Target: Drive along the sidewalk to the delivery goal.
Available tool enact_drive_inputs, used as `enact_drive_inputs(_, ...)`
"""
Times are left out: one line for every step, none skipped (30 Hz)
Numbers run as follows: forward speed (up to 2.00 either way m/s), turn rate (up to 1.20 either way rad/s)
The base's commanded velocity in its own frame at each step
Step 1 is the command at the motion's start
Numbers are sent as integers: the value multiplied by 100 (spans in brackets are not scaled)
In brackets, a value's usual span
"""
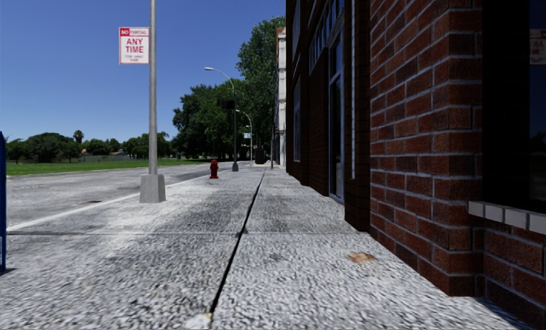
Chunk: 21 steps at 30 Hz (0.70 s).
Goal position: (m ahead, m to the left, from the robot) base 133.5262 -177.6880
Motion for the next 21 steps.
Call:
enact_drive_inputs(200,0)
enact_drive_inputs(200,0)
enact_drive_inputs(200,0)
enact_drive_inputs(200,0)
enact_drive_inputs(200,0)
enact_drive_inputs(200,0)
enact_drive_inputs(200,0)
enact_drive_inputs(200,0)
enact_drive_inputs(200,0)
enact_drive_inputs(200,0)
enact_drive_inputs(200,0)
enact_drive_inputs(200,0)
enact_drive_inputs(200,0)
enact_drive_inputs(200,0)
enact_drive_inputs(200,6)
enact_drive_inputs(200,14)
enact_drive_inputs(200,14)
enact_drive_inputs(200,16)
enact_drive_inputs(200,16)
enact_drive_inputs(200,16)
enact_drive_inputs(200,16)
